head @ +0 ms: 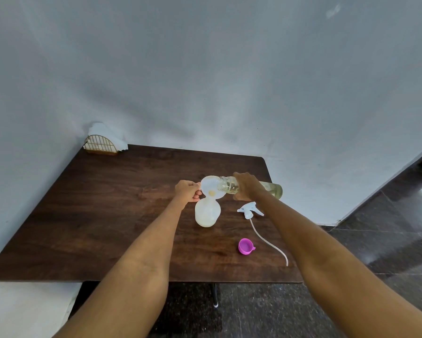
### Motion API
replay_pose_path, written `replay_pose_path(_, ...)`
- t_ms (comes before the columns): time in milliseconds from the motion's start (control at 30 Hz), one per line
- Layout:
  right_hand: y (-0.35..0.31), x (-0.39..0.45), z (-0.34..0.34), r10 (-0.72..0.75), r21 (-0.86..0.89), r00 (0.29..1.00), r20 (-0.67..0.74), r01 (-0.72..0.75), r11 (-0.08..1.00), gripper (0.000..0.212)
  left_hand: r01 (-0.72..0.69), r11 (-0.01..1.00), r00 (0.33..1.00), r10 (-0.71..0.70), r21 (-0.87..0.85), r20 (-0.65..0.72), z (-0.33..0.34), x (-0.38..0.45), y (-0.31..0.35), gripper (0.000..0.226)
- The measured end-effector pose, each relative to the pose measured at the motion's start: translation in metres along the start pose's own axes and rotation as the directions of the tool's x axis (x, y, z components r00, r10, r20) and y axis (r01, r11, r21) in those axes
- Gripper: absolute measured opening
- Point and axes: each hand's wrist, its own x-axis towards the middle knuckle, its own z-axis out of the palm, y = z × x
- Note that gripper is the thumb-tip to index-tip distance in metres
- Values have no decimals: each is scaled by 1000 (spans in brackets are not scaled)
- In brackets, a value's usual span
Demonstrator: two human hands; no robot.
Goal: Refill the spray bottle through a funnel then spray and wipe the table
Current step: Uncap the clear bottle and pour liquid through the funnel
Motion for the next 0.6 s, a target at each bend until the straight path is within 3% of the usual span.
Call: replay_pose_path(600, 2, 1, 2, 0, -1, 1000, 2, 0, 1000, 47, 12, 1000, 1000, -12, 3, -12, 2, 0, 1, 22)
